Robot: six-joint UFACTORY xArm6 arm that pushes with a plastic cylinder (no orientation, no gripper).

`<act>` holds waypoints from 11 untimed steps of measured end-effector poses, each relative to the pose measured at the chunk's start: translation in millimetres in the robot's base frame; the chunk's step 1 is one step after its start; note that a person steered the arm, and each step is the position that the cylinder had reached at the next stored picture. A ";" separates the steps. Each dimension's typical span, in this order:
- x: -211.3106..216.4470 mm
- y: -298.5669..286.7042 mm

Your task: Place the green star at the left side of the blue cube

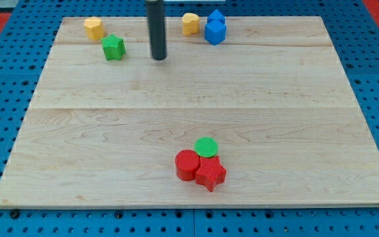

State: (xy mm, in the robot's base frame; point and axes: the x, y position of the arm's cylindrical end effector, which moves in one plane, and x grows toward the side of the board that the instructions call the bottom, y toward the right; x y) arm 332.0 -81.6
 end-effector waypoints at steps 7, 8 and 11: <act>-36.6 -61.3; -38.0 -73.4; -60.4 -2.2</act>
State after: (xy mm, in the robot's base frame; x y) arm 271.6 -83.9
